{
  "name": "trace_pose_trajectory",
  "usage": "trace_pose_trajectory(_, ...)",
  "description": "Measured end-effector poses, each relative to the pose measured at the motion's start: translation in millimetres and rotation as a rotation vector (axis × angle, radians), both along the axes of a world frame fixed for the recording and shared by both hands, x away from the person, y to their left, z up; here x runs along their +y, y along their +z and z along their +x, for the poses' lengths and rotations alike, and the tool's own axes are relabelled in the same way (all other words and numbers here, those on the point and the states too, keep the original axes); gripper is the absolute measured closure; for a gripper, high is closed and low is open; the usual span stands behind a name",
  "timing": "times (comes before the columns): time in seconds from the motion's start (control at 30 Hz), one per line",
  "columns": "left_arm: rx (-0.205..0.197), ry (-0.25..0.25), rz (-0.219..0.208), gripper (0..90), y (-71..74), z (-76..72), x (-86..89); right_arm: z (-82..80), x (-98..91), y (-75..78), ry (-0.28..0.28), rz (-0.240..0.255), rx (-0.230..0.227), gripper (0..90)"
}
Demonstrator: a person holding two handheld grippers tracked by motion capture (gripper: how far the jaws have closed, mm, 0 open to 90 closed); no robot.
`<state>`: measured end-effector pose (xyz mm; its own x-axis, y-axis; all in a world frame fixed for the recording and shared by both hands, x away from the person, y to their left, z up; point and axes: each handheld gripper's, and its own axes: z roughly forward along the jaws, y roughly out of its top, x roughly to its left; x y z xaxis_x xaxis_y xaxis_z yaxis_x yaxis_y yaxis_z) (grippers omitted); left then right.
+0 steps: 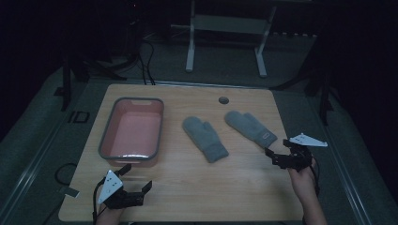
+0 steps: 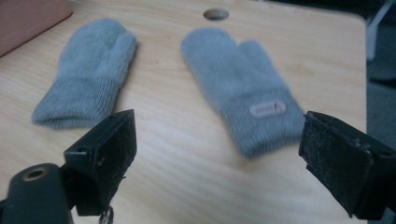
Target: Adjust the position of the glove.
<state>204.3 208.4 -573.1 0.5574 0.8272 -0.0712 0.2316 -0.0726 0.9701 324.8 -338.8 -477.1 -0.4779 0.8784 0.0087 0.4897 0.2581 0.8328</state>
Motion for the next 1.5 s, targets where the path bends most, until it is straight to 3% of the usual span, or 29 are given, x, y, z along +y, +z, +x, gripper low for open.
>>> trace_pose_trajectory(0.27, 0.004, -0.004, 0.003, 1.2, 0.3, 0.0, -0.2, 15.8, 26.6, 8.0, 0.069, 0.015, -0.005, 13.1)
trace_pose_trajectory(0.33, 0.006, -0.008, -0.001, 1.2, 0.5, 0.0, 0.5, 22.4, 41.2, 10.7, 0.068, -0.019, -0.024, 12.9)
trace_pose_trajectory(0.4, 0.008, -0.008, -0.003, 1.2, 0.6, 0.0, 0.8, 24.4, 45.5, 11.1, 0.079, -0.02, -0.03, 13.3)
trace_pose_trajectory(0.7, 0.008, -0.008, 0.001, 1.2, 1.1, -0.6, 1.2, 46.3, 86.1, 8.8, 0.165, -0.062, -0.002, 15.2)
trace_pose_trajectory(0.83, 0.01, -0.014, 0.005, 1.1, 1.0, -0.6, 0.4, 50.7, 102.7, 7.4, 0.204, -0.067, -0.012, 19.7)
trace_pose_trajectory(1.27, 0.013, -0.025, 0.009, 1.2, 1.6, -1.1, -0.2, 75.7, 161.8, -11.3, 0.318, -0.114, 0.032, 23.6)
trace_pose_trajectory(1.5, 0.009, -0.028, 0.002, 1.1, 2.3, -1.5, 0.0, 88.9, 188.9, -30.4, 0.377, -0.165, 0.066, 29.6)
